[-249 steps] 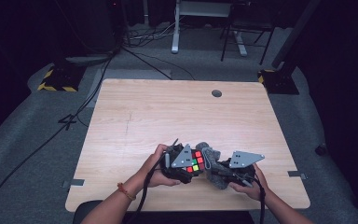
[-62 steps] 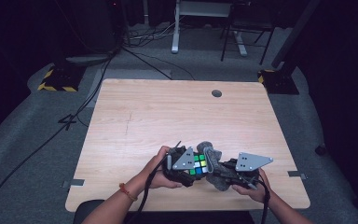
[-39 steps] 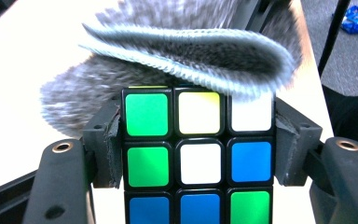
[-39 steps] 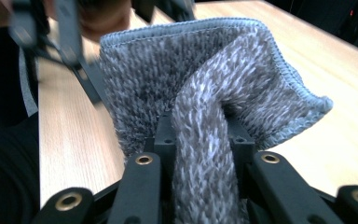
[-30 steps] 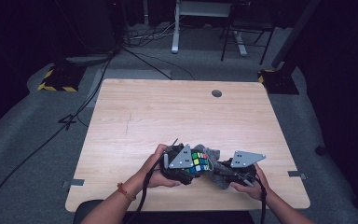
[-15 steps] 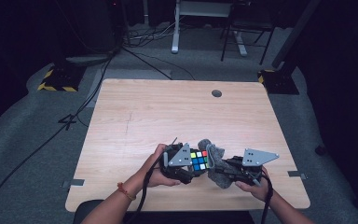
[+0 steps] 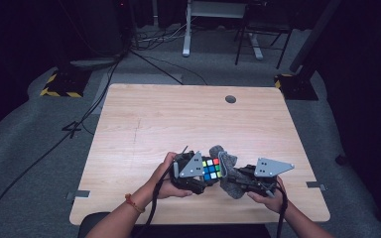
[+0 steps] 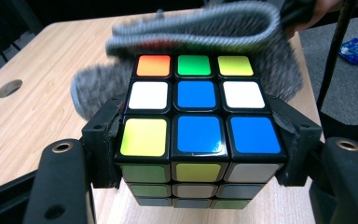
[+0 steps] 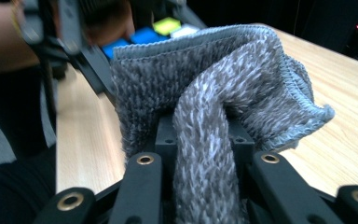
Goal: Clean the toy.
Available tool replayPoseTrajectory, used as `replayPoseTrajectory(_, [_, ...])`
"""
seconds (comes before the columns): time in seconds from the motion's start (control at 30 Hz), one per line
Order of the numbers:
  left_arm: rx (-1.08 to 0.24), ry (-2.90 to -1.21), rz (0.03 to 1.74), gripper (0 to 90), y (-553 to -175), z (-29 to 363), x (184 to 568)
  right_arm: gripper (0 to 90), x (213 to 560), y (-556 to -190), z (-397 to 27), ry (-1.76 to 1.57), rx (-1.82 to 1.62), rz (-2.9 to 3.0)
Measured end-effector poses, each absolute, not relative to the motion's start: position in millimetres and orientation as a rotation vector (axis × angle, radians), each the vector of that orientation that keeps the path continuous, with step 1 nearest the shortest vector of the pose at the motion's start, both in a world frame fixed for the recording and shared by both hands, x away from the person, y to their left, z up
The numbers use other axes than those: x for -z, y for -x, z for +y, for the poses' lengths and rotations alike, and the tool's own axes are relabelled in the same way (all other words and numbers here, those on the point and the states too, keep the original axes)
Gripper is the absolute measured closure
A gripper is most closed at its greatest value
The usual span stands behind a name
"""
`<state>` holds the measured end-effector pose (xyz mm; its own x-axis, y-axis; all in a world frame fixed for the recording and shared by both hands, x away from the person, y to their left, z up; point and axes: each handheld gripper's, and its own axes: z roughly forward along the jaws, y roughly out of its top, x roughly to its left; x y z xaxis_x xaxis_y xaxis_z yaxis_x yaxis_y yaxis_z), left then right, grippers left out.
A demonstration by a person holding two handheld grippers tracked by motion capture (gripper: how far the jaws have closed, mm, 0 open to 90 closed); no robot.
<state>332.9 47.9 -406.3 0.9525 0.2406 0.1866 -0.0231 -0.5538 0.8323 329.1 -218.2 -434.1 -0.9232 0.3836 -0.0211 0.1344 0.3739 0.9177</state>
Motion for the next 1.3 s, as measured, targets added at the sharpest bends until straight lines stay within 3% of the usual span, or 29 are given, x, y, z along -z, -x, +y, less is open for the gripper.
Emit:
replayPoseTrajectory(0.17, [-0.342,-2.133,0.137,33.0,-331,48,405,73.4,445,-334,-214,-0.479,-1.517,2.475])
replayPoseTrajectory(0.9, [-0.347,-2.28,0.142,32.7,-335,32,426,73.8,421,-314,-212,-0.371,-1.598,2.345])
replayPoseTrajectory(1.3, [-0.334,-2.182,0.148,33.3,-335,45,411,73.6,439,-330,-219,-0.487,-1.471,2.42])
